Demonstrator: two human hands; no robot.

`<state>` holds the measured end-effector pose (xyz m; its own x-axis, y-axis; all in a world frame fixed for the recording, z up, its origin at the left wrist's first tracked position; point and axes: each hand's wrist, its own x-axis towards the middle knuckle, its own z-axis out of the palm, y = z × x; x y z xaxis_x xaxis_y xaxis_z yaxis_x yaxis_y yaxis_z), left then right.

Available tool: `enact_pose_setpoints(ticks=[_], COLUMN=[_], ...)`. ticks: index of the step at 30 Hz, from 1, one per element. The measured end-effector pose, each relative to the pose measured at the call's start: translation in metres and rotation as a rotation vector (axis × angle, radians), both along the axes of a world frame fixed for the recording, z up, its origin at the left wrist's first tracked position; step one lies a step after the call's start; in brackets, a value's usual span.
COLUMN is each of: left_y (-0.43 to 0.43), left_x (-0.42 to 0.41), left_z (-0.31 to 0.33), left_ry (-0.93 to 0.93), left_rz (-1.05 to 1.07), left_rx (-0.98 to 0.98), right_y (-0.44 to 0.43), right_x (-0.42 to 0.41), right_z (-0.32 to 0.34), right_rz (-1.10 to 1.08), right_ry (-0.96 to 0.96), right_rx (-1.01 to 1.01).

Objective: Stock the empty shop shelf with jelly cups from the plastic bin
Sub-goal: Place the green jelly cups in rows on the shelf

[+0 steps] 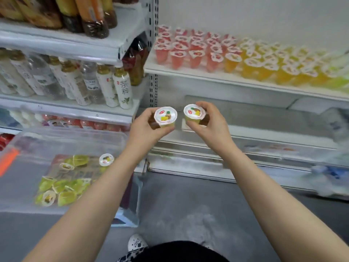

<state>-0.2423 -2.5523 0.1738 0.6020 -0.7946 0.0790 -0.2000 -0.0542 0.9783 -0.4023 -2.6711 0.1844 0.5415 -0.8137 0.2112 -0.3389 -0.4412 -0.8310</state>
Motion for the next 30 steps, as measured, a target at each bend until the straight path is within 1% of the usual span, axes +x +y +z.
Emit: enact_pose_setpoints(ticks=[4, 9, 16, 23, 30], left_y=[-0.052, -0.116, -0.196, -0.27, -0.357], left_x=[-0.073, -0.168, -0.272, -0.335, -0.375], left_z=[0.023, 0.044, 0.062, 0.07, 0.08], left_ry=[0.019, 0.039, 0.028, 0.007, -0.061], left_rz=[-0.103, -0.196, -0.271, -0.35, -0.421], left_rx=[-0.049, -0.083, -0.128, -0.126, -0.163], right_y=[-0.037, -0.084, -0.148, -0.204, -0.277], right_x=[-0.082, -0.185, -0.3, -0.375, -0.417], right_z=[0.018, 0.043, 0.069, 0.075, 0.075], right_rz=[-0.12, -0.217, -0.352, -0.473, -0.559], right_ry=[-0.025, -0.023, -0.013, 0.01, 0.013], right_rx=[-0.028, -0.121, -0.203, -0.224, -0.233])
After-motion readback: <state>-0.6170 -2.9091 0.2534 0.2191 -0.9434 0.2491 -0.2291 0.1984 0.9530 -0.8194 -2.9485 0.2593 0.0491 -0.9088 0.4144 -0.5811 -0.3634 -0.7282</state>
